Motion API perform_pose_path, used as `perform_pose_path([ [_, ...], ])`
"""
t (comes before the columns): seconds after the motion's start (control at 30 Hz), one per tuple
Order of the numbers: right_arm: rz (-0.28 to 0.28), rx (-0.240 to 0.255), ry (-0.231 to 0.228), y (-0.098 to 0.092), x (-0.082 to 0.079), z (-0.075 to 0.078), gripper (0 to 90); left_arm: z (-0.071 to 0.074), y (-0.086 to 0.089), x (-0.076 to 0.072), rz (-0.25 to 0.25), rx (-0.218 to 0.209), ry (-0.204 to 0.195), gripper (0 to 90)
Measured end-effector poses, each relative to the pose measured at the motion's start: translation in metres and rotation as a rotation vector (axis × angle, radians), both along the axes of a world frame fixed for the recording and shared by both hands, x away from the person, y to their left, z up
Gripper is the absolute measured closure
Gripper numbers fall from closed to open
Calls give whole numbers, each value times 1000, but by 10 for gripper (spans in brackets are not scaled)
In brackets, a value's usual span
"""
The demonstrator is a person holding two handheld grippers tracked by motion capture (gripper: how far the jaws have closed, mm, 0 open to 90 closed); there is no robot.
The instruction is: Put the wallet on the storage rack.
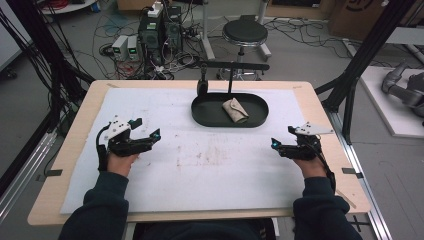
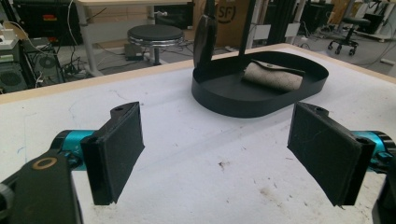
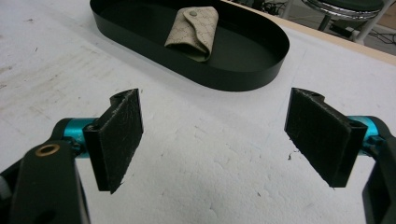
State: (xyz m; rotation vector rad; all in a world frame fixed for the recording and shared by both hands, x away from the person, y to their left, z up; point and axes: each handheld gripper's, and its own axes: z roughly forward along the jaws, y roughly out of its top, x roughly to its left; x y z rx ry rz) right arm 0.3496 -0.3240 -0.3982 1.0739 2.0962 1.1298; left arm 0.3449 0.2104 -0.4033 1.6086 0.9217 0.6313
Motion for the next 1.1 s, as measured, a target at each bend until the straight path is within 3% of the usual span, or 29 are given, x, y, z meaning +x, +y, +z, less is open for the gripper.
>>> perform_pose_path([
  [0.47,3,-2,23,2,0,-8,198,1,-3,-1,-12,13,-9,182],
  [1.1,-8,-4,3,0,0,-8,198,0,-3,-1,-10,14,-8,182],
])
